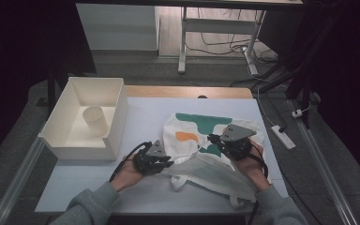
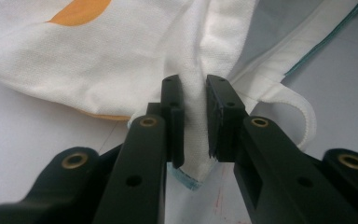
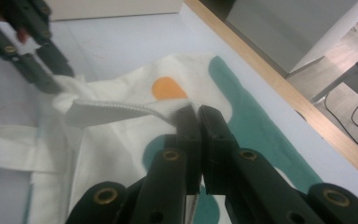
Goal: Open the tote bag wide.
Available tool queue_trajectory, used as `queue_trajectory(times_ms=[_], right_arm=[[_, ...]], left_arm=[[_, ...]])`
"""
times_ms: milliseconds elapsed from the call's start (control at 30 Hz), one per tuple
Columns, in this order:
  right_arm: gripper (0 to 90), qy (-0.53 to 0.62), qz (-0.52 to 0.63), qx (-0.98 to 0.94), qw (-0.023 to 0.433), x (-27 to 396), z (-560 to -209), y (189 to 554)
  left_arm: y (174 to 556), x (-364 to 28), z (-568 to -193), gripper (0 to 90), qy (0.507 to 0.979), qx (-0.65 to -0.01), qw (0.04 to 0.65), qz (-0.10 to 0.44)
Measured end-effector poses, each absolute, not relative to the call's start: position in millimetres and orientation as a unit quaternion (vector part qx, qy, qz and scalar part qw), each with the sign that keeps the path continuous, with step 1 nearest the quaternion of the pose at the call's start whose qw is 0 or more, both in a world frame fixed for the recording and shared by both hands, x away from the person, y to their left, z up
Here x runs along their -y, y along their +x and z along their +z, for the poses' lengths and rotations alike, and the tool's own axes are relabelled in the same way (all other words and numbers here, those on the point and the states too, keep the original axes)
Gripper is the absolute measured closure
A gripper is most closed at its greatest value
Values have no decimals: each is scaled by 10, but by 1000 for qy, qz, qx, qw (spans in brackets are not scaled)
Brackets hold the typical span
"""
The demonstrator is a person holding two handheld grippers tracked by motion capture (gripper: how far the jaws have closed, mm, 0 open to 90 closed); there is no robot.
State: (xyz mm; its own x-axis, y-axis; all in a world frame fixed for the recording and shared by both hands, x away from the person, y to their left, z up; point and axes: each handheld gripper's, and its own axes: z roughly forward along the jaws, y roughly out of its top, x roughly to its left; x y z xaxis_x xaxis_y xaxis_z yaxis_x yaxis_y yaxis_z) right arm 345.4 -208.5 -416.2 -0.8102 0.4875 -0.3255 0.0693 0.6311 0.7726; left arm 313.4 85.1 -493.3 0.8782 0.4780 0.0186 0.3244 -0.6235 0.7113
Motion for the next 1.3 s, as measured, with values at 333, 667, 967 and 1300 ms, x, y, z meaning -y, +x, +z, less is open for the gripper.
queue_trajectory(times_ms=[333,667,967,1300], right_arm=[[868,181,400,-860,262,2115,-4125,3564],[862,218,382,-868,230,2175,-4296,3731],[856,239,333,-898,162,2129,-4746,3922],[534,262,351,-889,135,2180,-4752,3918]], left_arm=[[3142,-839,-4940,769,895,-222,374,100],[3142,-829,-4954,768,897,-223,369,100],[3157,-829,-4983,769,900,-223,361,96],[3169,-860,-5000,772,900,-228,361,93]])
